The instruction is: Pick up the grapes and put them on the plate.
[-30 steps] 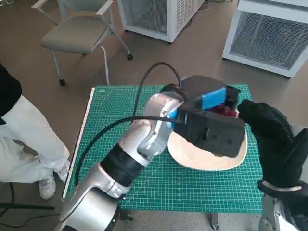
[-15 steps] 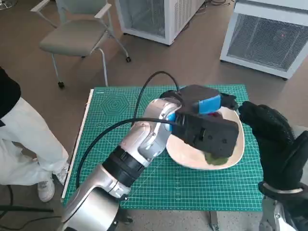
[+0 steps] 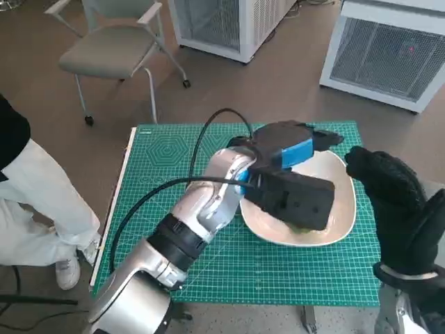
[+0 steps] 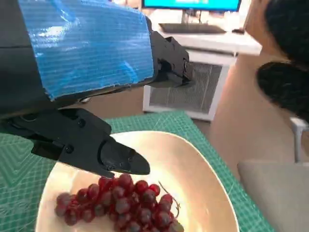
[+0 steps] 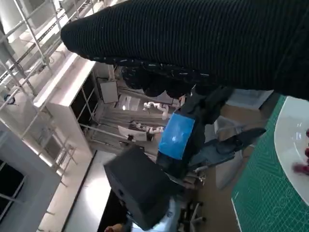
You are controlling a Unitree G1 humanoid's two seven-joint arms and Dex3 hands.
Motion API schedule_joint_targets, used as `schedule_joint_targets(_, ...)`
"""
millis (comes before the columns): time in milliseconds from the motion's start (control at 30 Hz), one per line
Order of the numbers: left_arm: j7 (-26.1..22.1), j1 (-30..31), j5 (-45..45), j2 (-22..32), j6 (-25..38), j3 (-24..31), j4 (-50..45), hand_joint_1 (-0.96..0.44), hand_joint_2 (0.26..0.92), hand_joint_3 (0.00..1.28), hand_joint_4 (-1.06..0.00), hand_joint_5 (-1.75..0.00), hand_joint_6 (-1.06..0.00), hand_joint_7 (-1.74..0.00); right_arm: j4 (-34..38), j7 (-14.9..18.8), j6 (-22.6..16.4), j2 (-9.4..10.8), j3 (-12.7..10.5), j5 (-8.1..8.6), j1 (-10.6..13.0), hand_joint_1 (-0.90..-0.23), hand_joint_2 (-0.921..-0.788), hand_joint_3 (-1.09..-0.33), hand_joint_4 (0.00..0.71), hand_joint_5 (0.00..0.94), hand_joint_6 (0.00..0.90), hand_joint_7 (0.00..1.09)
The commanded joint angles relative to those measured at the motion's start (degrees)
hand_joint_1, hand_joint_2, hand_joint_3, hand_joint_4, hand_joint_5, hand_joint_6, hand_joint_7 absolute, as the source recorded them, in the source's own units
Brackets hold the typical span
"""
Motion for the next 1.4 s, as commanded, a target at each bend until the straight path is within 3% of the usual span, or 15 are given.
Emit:
schedule_joint_targets(33, 4.20, 2.92, 0.40, 2.12, -2.00, 1.18, -3.04, -0.32, 0.921, 0.05, -0.14, 0.00, -0.27, -0.03, 0.37, 0.02, 1.02, -0.09, 0.18, 0.37, 0.94, -0.478, -0.921, -0.560, 0.435, 0.519, 0.191, 0.90)
schedule_joint_targets(267, 11.75, 8.94, -1.31, 5.98, -7.14, 5.21, -7.93, -0.36, 0.921, 0.06, -0.15, 0.00, -0.27, -0.02, 0.33, 0.09, 1.35, 0.08, 0.49, 0.58, 0.86, -0.474, -0.921, -0.559, 0.435, 0.520, 0.191, 0.90)
schedule_joint_targets(433, 12.74, 15.17, -10.28, 6.66, -14.93, 12.12, -9.51, -0.40, 0.921, 0.07, -0.15, 0.00, -0.27, -0.02, 0.22, 0.19, 1.64, 0.15, 0.70, 0.80, 0.83, -0.471, -0.921, -0.561, 0.433, 0.521, 0.190, 0.90)
schedule_joint_targets(567, 9.05, 19.81, -19.93, 5.99, -20.59, 17.19, -9.35, -0.45, 0.921, 0.08, -0.14, 0.00, -0.26, -0.02, 0.30, 0.36, 1.87, 0.06, 0.68, 1.08, 0.77, -0.472, -0.921, -0.561, 0.433, 0.522, 0.189, 0.90)
schedule_joint_targets(700, 1.56, 24.02, -31.57, 4.75, -22.77, 22.07, -10.06, -0.49, 0.921, 0.10, -0.11, 0.00, -0.23, 0.00, 0.34, 0.40, 2.12, -0.01, 0.74, 1.21, 0.62, -0.474, -0.921, -0.560, 0.433, 0.523, 0.189, 0.90)
schedule_joint_targets(1000, -11.36, 32.53, -52.23, 3.77, -15.06, 30.87, -16.70, -0.37, 0.921, 0.05, -0.02, 0.00, -0.18, 0.00, 0.43, 0.67, 2.80, -0.33, 0.77, 1.68, 0.17, -0.468, -0.921, -0.562, 0.431, 0.524, 0.188, 0.90)
schedule_joint_targets(1400, -16.66, 39.04, -57.06, 5.00, -9.24, 34.07, -24.01, -0.35, 0.921, 0.02, -0.04, -0.01, -0.13, 0.00, 0.50, 1.34, 3.70, -0.81, 0.68, 2.57, -0.13, -0.471, -0.921, -0.563, 0.430, 0.526, 0.187, 0.90)
